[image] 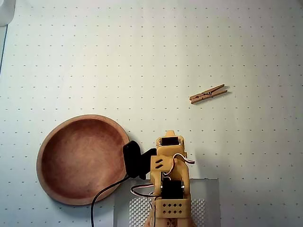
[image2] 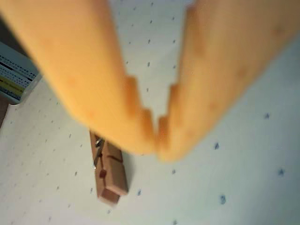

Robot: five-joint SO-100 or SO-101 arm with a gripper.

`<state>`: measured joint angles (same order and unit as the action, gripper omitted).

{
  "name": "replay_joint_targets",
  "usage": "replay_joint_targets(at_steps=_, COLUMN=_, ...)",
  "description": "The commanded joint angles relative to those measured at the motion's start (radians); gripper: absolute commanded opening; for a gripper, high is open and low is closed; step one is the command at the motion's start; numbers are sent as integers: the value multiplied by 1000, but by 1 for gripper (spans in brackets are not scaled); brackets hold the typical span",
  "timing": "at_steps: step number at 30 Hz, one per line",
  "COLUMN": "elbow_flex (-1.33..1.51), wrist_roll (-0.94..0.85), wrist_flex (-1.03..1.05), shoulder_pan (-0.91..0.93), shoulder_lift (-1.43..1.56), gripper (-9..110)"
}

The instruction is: Grasp a clothespin and put it in the bowl.

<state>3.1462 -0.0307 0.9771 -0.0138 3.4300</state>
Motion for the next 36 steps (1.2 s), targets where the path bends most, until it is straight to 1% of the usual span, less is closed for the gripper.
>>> replay_joint_targets(at_steps=1, elbow_flex=-20, wrist_roll=0, wrist_flex=2, shoulder_pan=2, shoulder_lift=8, gripper=-3)
replay_joint_targets(at_steps=27, elbow_flex=-20, wrist_roll=11, wrist_flex=0, shoulder_pan=-11, shoulder_lift=8, gripper=-3)
replay_joint_targets(at_steps=32, elbow_flex=-55, wrist_roll=-3, wrist_flex=15, shoulder_pan=-20, shoulder_lift=6, gripper=-3)
replay_joint_targets(at_steps=36, elbow_flex=-147, wrist_roll=-103, wrist_flex=58, shoulder_pan=-29, shoulder_lift=6, gripper=-3)
